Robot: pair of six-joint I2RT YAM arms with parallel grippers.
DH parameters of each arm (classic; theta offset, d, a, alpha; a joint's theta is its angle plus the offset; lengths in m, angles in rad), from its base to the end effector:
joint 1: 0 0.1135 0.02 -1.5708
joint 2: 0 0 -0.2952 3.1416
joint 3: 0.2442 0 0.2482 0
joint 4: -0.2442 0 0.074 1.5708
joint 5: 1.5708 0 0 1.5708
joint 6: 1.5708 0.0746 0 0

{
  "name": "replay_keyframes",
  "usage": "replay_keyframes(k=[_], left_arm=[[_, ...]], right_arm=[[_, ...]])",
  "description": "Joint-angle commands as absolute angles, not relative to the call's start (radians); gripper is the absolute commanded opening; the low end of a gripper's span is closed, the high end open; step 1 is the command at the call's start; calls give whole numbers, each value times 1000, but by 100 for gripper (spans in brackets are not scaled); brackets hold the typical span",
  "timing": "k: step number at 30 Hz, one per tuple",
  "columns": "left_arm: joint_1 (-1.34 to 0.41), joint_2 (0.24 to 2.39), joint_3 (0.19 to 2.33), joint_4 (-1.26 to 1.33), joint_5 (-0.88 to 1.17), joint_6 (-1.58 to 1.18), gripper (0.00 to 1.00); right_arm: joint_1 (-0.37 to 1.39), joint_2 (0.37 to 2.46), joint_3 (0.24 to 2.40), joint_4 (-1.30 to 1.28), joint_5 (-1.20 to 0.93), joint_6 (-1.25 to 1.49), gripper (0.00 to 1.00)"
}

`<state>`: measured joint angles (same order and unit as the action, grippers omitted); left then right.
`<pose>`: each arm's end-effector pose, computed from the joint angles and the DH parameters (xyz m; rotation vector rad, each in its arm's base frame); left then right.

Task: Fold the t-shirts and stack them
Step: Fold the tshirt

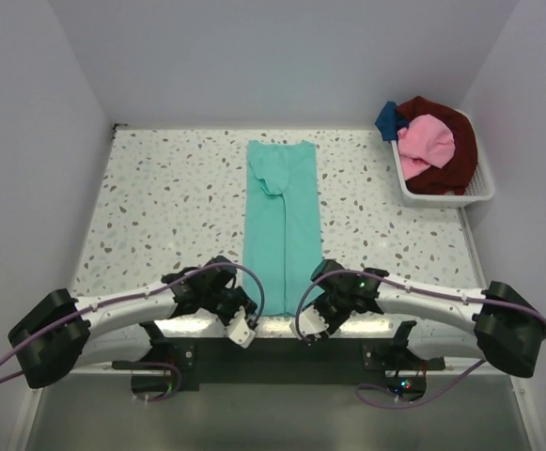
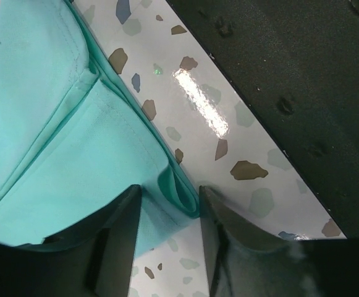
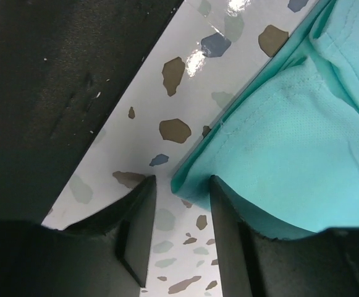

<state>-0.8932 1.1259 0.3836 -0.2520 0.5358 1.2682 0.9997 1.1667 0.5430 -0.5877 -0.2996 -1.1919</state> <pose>0.0871 -0.1690 0.1456 2.2408 0.9709 -0.5219 0.0818 0.1680 0.1570 -2.4658 1.1838 0.3631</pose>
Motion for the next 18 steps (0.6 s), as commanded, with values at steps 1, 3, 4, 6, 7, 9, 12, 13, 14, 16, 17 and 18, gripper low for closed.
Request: replay_keyframes(k=[1,3,4,6,7,9,12,13,14,16,17,18], left_arm=[[-900,1154,373,-261,522,1296,44],[-902,1169,379,-259,515,1298,38],[-902,1173,382,-258,511,1295,34],[-904,1189,390,-255,506,1279,30],[-904,1193,394,-259,506,1273,26],[-904,1192,405,-265,506,1255,20],[-917,1158,429,-320,517,1238,3],[-926,1141,433,-330,520,1233,0],[-949,1100,437,-336,520,1211,0],[-969,1060,443,-373,532,1194,0],[-992,1027,451,-383,540,1172,0],[-1005,1014,454,-400,543,1160,0]], right_arm=[[1008,1210,532,-486,-250,-1183,41],[1009,1213,523,-471,-245,-1171,32],[1012,1216,523,-459,-233,-1164,29],[1019,1223,523,-446,-219,-1138,14],[1020,1226,526,-437,-210,-1126,8],[1023,1227,541,-443,-196,-1103,0],[1034,1178,560,-498,-210,-1080,0],[1043,1151,563,-512,-213,-1071,0],[1069,1099,564,-528,-218,-1063,0],[1103,1045,572,-583,-222,-1046,0],[1132,1023,575,-600,-222,-1037,0],[1143,991,589,-620,-227,-1022,0]])
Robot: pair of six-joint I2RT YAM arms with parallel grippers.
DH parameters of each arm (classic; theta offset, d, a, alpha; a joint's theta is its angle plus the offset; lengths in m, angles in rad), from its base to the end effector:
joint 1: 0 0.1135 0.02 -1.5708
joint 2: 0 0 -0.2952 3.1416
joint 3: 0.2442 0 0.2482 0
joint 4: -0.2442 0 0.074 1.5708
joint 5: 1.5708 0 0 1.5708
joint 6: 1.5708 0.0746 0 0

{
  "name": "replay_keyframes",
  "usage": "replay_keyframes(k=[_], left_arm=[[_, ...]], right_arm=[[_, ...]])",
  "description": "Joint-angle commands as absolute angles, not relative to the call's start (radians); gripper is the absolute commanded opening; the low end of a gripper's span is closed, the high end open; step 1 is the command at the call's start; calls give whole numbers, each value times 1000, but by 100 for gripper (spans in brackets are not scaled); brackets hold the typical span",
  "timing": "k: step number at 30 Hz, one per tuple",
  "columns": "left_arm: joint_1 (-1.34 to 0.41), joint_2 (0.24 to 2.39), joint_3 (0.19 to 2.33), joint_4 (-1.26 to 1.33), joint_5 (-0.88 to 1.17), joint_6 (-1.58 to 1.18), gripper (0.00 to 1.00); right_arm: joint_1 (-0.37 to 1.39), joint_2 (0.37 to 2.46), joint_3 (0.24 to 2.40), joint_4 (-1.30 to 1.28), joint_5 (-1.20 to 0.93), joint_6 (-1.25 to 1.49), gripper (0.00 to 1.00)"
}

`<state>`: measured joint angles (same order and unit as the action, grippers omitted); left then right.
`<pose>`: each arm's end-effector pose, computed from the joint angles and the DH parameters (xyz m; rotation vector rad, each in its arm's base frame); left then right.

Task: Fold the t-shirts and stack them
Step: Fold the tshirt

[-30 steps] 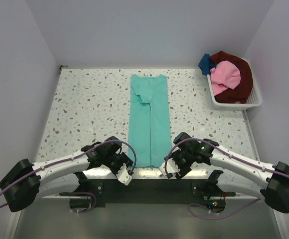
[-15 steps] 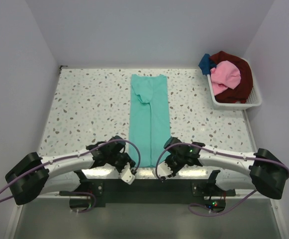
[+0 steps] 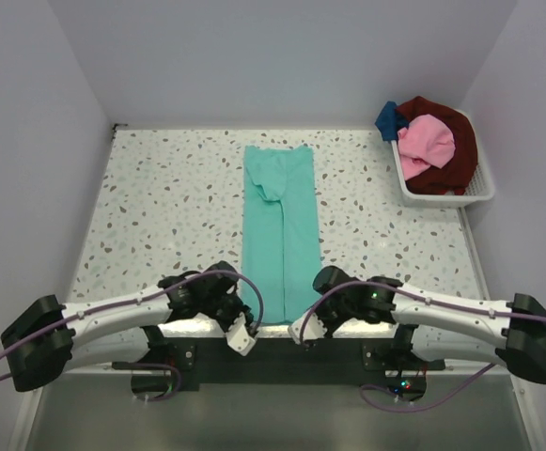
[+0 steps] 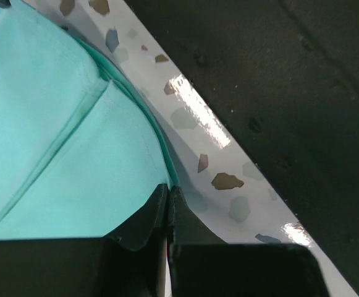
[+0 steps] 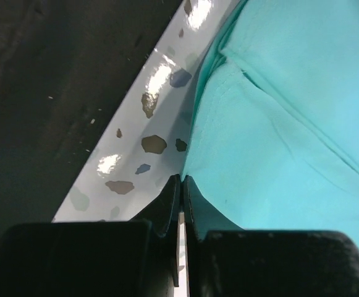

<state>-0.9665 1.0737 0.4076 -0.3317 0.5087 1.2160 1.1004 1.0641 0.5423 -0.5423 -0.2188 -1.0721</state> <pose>0.0730 -0.1697 0.1544 2.2719 0.9688 -0.5450 0.0702 0.1738 0.1752 -2.3560 1.1559 0.2977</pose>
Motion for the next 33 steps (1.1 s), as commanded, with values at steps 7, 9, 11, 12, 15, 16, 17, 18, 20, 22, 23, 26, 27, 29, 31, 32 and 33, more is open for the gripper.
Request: replay_keyframes(k=[7,9,11,12,15,16,17,18,20,22,23,26,27,29,31,32,33], left_arm=[[-1009,994,554,-466,498,1091,0],[-948,1003,607,-506,532,1097,0],[-895,1005,644,-518,554,1103,0],[-884,1008,656,-525,555,1097,0],[-850,1017,702,-523,568,1085,0],[-841,1022,710,-515,569,1085,0],[-815,1032,721,-500,572,1091,0],[-801,1038,726,-494,572,1098,0],[-750,1077,748,-483,580,1109,0],[-685,1127,796,-491,619,1118,0],[-664,1141,810,-494,627,1124,0],[-589,1202,857,-471,655,1146,0],[-574,1222,873,-471,658,1152,0],[-529,1285,923,-471,676,1173,0],[-491,1349,974,-465,687,1196,0],[-479,1371,989,-459,690,1206,0],[-468,1394,1005,-457,692,1213,0]], right_arm=[[1126,996,696,-680,-207,-976,0],[1053,996,735,-683,-233,-991,0],[999,1008,768,-703,-258,-1008,0],[988,1012,799,-710,-261,-1021,0],[948,1023,839,-697,-264,-1061,0],[925,1028,845,-690,-267,-1075,0],[913,1041,857,-686,-271,-1104,0],[898,1057,865,-677,-275,-1118,0],[844,1084,888,-672,-302,-1146,0],[784,1127,913,-638,-317,-1180,0],[766,1144,934,-629,-334,-1207,0],[700,1221,994,-612,-360,-1245,0],[686,1264,1011,-606,-374,-1255,0],[646,1304,1060,-598,-387,-1272,0],[608,1362,1089,-586,-408,-1287,0],[597,1383,1115,-580,-414,-1304,0],[583,1400,1126,-577,-422,-1313,0]])
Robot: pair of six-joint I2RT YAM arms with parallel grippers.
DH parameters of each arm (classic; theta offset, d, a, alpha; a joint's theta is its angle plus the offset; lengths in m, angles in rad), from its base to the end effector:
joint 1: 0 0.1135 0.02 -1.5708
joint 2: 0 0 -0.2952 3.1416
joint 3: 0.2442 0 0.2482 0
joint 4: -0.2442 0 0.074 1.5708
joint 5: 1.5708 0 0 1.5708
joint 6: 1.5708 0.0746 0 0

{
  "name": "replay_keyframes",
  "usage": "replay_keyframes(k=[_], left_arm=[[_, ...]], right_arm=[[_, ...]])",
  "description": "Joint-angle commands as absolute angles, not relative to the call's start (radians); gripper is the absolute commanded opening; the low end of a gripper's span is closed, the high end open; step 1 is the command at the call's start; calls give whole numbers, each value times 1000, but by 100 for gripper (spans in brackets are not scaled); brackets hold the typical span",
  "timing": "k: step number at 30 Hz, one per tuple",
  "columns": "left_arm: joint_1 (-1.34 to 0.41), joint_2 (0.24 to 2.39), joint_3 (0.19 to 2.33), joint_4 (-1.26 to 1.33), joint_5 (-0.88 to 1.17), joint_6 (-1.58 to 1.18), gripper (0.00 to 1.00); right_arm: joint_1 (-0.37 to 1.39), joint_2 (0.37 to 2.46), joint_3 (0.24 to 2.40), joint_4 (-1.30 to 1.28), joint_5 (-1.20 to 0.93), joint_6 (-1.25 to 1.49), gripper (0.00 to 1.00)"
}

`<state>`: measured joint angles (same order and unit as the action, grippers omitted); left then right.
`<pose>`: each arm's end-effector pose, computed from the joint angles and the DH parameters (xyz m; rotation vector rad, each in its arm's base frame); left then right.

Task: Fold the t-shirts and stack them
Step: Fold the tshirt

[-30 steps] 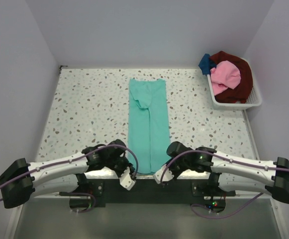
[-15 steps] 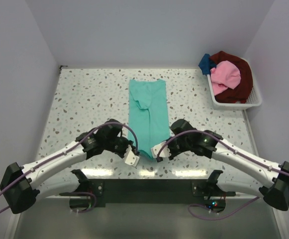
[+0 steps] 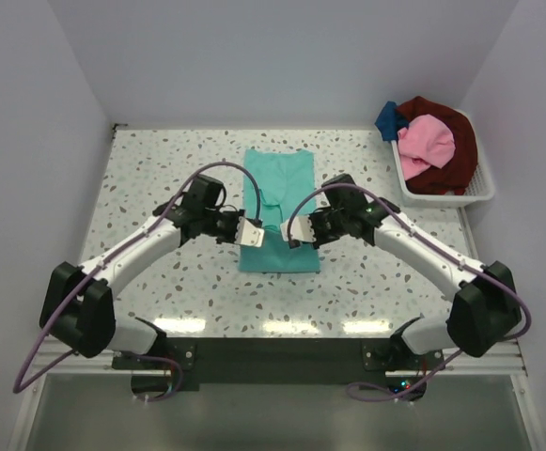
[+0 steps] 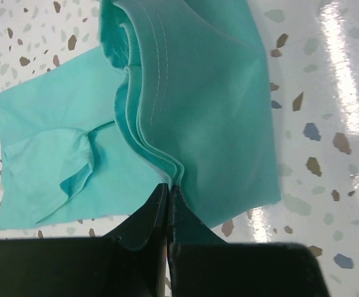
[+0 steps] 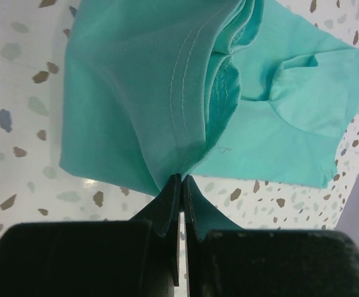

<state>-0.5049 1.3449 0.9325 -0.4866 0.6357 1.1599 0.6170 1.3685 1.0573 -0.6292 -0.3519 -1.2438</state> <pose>0.2254 -0.1752 0.2547 1.8607 1.3397 -0.4538 0.2243 0.1906 0.2697 -2.0364 1.3415 0.1670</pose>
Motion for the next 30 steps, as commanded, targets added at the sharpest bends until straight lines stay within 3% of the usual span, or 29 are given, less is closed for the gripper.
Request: replay_keyframes(k=[1,18,30], left_arm=[[-448,1434,1038,-456,701,1235,0],[-345,1798,1267,-396,701,1365,0],[-321,1917,1309,-308,692,1364,0]], right_arm=[[562,1438,1138,-572,-432,-1321,0],[440,1828,1367,-522,-459,-1420,0],[411,1924,1416,-506,-442,-1430,0]])
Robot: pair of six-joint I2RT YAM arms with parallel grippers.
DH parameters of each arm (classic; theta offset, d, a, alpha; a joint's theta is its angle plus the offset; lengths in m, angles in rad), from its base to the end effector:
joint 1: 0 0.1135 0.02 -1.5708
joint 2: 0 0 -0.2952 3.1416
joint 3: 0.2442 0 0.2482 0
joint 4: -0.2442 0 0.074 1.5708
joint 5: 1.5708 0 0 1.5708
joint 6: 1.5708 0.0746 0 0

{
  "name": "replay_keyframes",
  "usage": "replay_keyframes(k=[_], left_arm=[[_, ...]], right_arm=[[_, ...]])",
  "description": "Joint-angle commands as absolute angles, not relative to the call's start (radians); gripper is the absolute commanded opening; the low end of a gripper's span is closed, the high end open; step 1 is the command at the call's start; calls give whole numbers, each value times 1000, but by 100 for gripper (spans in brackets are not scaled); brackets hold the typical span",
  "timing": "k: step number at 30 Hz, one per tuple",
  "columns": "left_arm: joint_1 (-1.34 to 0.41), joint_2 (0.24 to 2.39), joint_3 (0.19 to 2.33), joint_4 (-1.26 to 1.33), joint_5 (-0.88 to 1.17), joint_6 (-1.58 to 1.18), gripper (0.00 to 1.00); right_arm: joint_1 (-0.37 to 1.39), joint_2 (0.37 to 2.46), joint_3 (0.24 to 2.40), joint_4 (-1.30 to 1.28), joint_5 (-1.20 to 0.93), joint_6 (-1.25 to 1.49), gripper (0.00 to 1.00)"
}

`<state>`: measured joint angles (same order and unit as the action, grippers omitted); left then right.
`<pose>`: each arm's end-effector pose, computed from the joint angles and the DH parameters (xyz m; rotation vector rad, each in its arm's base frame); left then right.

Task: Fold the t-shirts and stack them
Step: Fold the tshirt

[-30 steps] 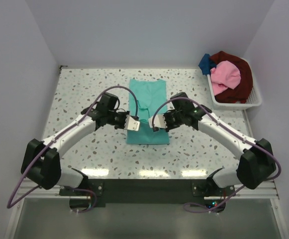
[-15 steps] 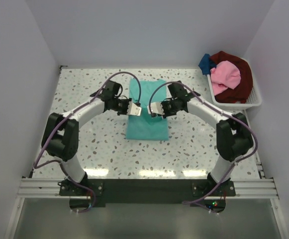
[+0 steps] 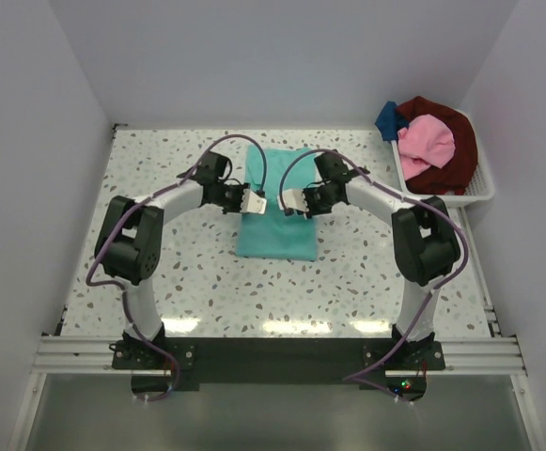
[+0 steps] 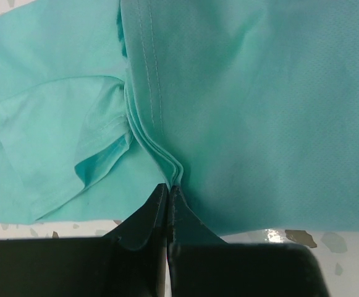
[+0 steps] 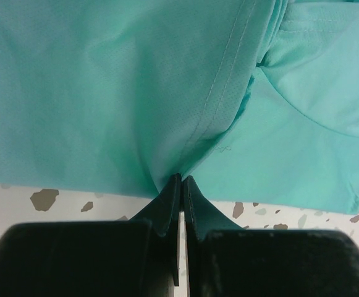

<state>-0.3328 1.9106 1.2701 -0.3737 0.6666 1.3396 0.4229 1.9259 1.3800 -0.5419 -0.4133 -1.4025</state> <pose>0.3794 -0.1800 0.1834 1.8764 1.3854 -0.3840 0.3759 0.2020 0.1905 -2.0752 1.4396 0.1743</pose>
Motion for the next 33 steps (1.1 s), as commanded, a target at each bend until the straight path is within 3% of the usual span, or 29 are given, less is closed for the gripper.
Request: replay_keyframes(k=[1,6,10,13,14,18,23,27,28,33], left_arm=[[-321,1917,1308,-301,693,1362,0],[-319,1937,1315,-272,692,1353,0],[-319,1976,1341,-279,670,1336,14],[-305,1990,1367,-229,647,1261,23],[-298,1991,1377,-172,638,1212,33],[-215,1974,1491,-181,672,931,40],[-186,1838,1386,-227,727,733,43],[-212,1672,1189,-268,824,794,47],[-221,1654,1155,-296,824,823,47],[-310,1573,959,-308,766,983,47]], right_arm=[[410,1924,1413,-505,-442,-1431,0],[405,1940,1407,-483,-431,-1431,0],[405,1971,1434,-469,-397,-1402,9],[406,1961,1427,-462,-362,-1382,28],[407,1950,1421,-439,-351,-1370,39],[391,1866,1442,-455,-318,-1258,55],[402,1784,1508,-636,-354,-1068,69],[454,1675,1406,-703,-405,-1006,63],[469,1637,1376,-707,-402,-1002,57],[586,1566,1182,-660,-353,-996,48]])
